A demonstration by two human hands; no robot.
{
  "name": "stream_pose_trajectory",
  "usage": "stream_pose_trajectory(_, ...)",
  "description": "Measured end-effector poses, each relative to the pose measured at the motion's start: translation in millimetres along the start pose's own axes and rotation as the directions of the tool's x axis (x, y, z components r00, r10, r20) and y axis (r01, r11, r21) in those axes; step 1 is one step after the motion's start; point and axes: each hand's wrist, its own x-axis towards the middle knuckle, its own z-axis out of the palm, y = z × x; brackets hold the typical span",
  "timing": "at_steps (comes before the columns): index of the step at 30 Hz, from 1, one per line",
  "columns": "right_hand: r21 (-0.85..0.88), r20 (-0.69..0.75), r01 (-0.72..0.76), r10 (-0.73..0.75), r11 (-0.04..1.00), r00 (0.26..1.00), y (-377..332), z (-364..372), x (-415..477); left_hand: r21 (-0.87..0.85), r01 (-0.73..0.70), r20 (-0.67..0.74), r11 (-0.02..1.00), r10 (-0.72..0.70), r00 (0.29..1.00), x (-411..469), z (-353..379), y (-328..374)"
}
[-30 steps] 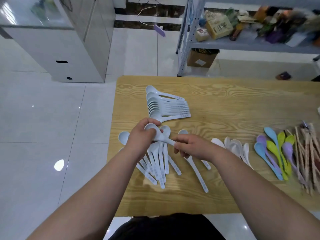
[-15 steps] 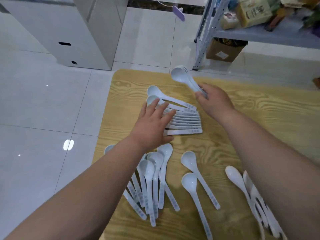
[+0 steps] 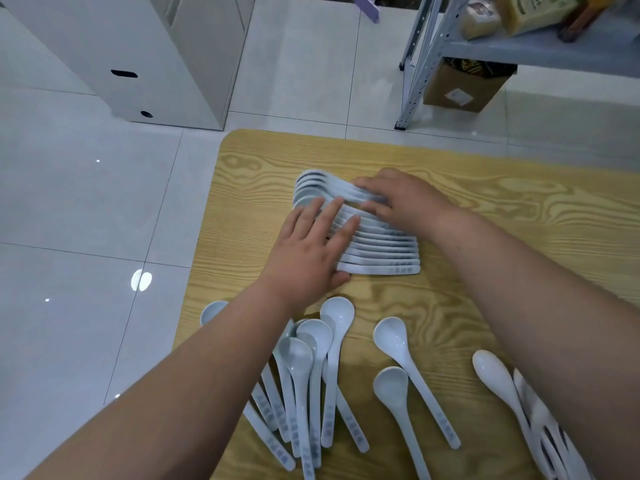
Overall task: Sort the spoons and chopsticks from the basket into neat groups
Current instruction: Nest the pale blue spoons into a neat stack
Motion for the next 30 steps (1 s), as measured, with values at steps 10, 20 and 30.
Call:
stream_pose_trajectory(10,-0.158,0.089,0.047,-0.033,0.986,0.995,-11,17,-45,-0.199,0.132,-0.038,0.971,-0.143,0.989,-1,8,-2)
stream_pose_trajectory(20,-0.252,0.075,0.093,-0.076,0.963,0.994,-2,42,-58,-0.305,0.146,-0.056,0.941,-0.171,0.984,-3,9,-1)
stream_pose_trajectory(30,-0.228,0.066,0.107,-0.094,0.968,0.993,2,37,-52,-0.406,0.189,0.078,0.894,-0.172,0.982,6,-1,-23)
